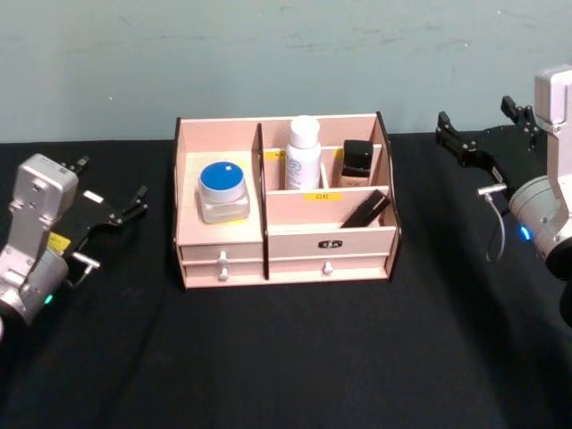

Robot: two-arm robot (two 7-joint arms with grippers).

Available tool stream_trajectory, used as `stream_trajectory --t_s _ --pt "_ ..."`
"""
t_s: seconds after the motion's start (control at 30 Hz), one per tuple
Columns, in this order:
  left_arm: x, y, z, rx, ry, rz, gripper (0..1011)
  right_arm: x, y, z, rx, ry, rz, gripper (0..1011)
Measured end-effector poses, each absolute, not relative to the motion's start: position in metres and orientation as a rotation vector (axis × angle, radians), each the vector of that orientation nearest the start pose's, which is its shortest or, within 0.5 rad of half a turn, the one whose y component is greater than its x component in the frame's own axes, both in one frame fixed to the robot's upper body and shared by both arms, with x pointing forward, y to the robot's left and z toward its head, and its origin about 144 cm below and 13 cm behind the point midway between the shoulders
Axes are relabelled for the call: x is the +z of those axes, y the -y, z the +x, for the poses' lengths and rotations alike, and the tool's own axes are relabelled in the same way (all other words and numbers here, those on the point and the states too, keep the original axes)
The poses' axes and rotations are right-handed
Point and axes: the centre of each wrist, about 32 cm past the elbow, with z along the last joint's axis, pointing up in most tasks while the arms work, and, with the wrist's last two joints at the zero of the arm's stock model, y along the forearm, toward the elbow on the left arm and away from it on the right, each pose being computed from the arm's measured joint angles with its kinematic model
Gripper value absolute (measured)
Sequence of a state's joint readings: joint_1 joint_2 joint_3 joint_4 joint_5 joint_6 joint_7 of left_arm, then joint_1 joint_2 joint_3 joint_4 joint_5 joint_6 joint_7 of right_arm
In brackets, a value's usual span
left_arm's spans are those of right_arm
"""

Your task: Pick up the facial cleanser and watermelon frost from the table and place them into the tiered storage box.

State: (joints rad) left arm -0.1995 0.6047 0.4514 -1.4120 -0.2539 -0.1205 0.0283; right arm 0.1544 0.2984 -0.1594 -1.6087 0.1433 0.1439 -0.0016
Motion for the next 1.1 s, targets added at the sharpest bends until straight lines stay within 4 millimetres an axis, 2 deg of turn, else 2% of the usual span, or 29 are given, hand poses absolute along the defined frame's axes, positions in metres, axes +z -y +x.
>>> stream_trajectory --t_s 0.47,1.1 --pt "1.140 -0.310 0.489 1.248 0.285 0.304 1001 1.173 0.263 0.506 -1.424 0.037 -0.195 1002" --pt "1.140 -0.310 0.489 1.248 0.285 0.304 1001 1.175 0.264 0.505 -1.427 0.047 -0.188 1002"
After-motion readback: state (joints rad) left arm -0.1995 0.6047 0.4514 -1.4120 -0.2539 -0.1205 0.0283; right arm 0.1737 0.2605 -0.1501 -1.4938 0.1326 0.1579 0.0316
